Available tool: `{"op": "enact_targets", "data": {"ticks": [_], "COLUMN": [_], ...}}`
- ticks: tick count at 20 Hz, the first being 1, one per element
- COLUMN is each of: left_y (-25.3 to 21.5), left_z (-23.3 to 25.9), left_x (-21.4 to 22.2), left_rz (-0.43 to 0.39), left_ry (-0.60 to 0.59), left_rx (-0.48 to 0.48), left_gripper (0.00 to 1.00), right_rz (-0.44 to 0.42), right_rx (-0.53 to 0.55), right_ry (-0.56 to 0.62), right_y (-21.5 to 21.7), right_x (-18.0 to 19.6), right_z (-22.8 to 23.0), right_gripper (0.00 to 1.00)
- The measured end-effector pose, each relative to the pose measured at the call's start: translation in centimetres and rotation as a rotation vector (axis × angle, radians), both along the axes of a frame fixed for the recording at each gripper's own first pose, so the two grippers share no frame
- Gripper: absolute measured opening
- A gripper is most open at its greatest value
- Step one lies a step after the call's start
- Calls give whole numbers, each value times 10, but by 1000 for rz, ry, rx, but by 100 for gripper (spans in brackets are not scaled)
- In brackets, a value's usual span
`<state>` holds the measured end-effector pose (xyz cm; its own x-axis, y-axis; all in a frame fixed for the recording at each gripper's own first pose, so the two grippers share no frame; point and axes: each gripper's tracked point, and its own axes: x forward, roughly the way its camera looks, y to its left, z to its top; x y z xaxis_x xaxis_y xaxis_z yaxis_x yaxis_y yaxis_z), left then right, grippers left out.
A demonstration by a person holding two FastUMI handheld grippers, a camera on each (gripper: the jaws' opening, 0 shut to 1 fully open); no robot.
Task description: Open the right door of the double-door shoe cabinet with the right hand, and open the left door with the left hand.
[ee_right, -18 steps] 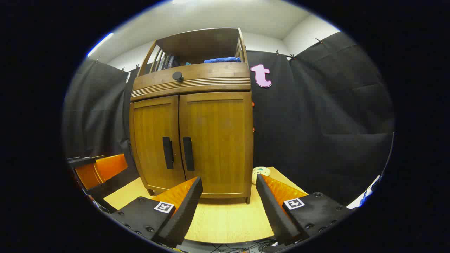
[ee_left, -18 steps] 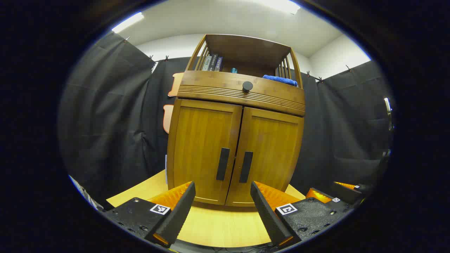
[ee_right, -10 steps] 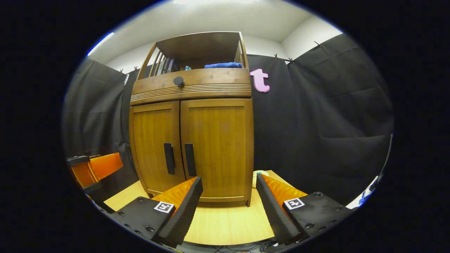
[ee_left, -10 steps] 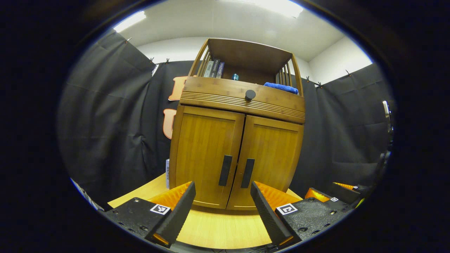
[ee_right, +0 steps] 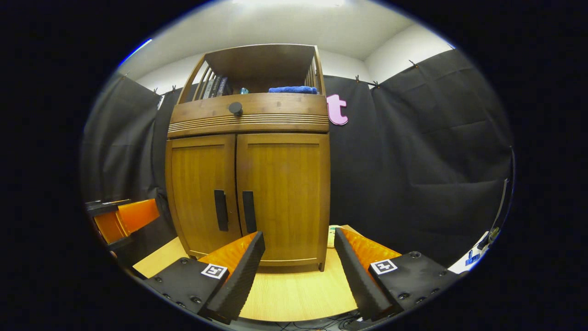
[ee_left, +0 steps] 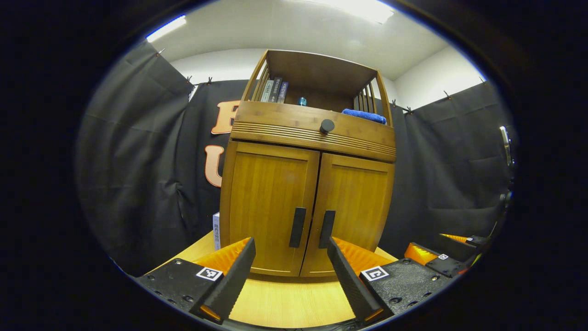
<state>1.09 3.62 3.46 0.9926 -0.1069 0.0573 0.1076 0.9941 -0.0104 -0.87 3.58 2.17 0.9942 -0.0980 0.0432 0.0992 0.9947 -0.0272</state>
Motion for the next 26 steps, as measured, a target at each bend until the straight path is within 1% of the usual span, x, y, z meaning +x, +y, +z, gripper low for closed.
{"op": "enact_targets", "data": {"ticks": [1, 2, 3, 5, 6, 11, 15, 16, 17, 18, 26], "left_y": [2, 5, 8, 14, 16, 26, 35, 38, 40, 43, 66], "left_z": [0, 1, 2, 2, 1, -3, -4, -4, -4, -4, -4], "left_x": [1, 0, 0, 0, 0, -1, -1, -1, 0, 0, 1], "left_rz": [1, 4, 8, 13, 15, 27, 40, 43, 47, 52, 87], "left_ry": [0, -2, -3, 0, 3, 11, 14, 14, 14, 14, 17], "left_rx": [-3, -4, -5, -9, -11, -1, -3, -3, -3, -4, 1], "left_gripper": [92, 92, 92, 92, 92, 92, 92, 92, 92, 92, 92], "right_rz": [3, 9, 16, 30, 35, 61, 67, 70, 75, 78, 105], "right_rx": [-9, -14, -17, -17, -16, -23, -37, -39, -39, -40, -50], "right_ry": [1, -4, -5, 7, 15, 32, 5, 0, -3, -8, -6], "right_y": [4, 9, 13, 22, 26, 42, 46, 48, 51, 54, 78], "right_x": [2, 2, 4, 6, 8, 22, 53, 62, 73, 83, 150], "right_z": [1, 3, 4, -1, -4, -12, -3, -2, 0, 2, 1], "right_gripper": [98, 90, 98, 98, 90, 90, 90, 98, 98, 91, 91]}}
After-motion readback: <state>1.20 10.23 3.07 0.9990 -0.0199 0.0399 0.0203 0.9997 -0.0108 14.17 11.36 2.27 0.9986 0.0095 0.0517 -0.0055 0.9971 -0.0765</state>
